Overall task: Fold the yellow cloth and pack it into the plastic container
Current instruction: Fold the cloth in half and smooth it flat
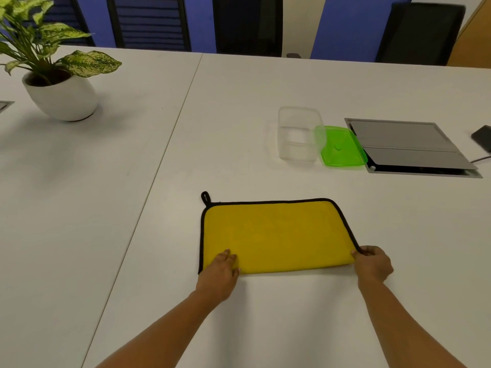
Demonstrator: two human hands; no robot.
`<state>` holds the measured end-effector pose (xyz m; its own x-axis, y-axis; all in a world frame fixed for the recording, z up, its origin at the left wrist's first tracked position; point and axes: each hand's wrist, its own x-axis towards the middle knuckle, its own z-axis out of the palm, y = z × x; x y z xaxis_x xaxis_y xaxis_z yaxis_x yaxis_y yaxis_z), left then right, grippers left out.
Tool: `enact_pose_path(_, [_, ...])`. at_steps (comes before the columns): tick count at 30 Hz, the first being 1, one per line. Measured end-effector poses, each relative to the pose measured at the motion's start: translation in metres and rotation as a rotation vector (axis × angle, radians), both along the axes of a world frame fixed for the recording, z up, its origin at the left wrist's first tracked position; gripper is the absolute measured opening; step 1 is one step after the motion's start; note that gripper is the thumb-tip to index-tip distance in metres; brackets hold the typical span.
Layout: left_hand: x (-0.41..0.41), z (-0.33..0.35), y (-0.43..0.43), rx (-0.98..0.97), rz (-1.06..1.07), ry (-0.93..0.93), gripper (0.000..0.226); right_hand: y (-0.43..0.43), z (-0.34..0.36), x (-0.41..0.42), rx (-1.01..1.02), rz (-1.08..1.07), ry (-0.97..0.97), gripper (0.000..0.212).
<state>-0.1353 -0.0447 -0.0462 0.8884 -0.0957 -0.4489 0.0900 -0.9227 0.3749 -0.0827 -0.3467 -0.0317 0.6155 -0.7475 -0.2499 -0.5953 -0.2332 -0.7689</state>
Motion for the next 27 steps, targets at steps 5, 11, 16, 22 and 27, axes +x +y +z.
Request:
enact_pose_path(5, [0.001,0.016,-0.017,-0.157,0.115,0.019,0.041,0.018,0.021,0.003,-0.018,0.074,-0.202,0.02])
enact_pose_path(11, [0.038,0.048,-0.019,-0.687,0.587,0.113,0.024,0.095,0.045,0.001,-0.03,0.396,-0.377,0.013])
enact_pose_path(16, [0.07,0.071,-0.019,-1.021,0.793,0.259,0.033,0.159,0.049,-0.019,-0.009,0.706,-0.383,0.011])
enact_pose_path(22, [0.087,0.062,-0.002,-0.94,0.884,0.166,0.039,0.187,0.038,-0.033,-0.124,0.964,-0.293,0.013])
enact_pose_path(27, [0.085,0.049,0.01,-0.874,0.883,0.156,0.067,0.192,0.027,-0.038,-0.181,1.055,-0.244,0.018])
